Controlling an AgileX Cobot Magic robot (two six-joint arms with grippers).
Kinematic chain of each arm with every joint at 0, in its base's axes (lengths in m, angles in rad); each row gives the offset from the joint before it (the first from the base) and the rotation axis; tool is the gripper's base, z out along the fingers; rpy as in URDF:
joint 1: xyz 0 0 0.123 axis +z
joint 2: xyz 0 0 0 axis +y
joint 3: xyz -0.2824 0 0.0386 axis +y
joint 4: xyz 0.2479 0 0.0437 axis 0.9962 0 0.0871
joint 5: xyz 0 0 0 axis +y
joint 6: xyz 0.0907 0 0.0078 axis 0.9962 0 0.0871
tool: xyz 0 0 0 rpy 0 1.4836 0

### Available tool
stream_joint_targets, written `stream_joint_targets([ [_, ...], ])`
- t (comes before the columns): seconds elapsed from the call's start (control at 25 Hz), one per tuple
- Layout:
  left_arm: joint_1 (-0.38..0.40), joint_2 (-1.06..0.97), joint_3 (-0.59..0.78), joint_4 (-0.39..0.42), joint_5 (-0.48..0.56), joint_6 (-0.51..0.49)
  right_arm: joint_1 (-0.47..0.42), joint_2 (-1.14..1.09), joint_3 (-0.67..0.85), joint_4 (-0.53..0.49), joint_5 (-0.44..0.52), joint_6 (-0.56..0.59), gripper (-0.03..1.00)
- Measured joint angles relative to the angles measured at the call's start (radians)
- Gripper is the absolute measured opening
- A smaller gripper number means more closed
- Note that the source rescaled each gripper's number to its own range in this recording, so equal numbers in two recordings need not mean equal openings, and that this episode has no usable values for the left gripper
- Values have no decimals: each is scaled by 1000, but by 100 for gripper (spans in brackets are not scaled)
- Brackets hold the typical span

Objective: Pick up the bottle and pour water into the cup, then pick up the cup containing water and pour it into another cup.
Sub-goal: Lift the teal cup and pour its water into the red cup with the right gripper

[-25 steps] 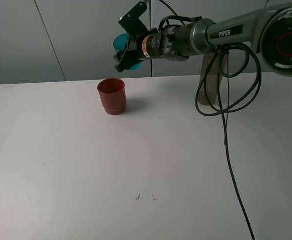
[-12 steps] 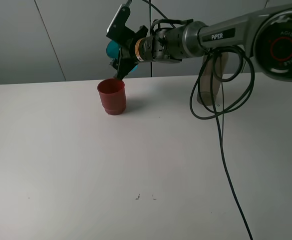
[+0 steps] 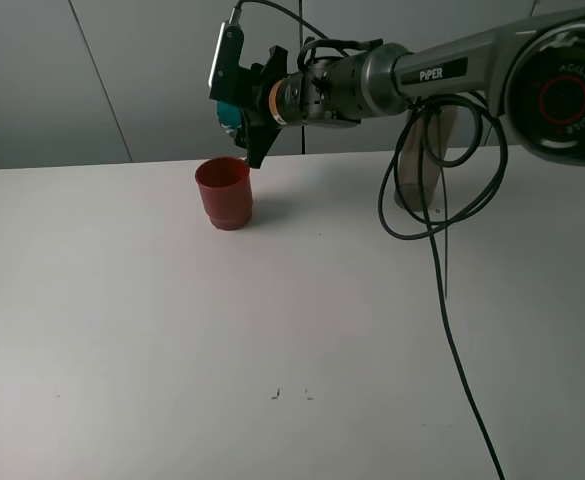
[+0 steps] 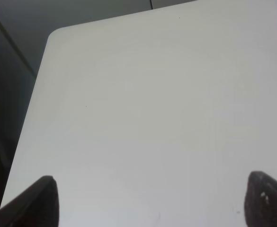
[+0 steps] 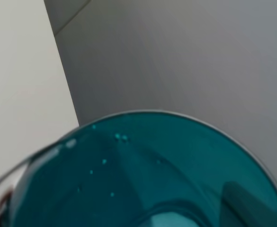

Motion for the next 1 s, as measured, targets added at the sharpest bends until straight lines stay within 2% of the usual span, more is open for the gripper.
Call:
stream_joint_targets([
  [0.12, 0, 0, 0, 0, 0, 0, 2, 0, 0, 0, 18, -49, 3],
  [1.0, 0, 0, 0, 0, 0, -2, 20, 0, -15, 2, 68, -204, 3],
])
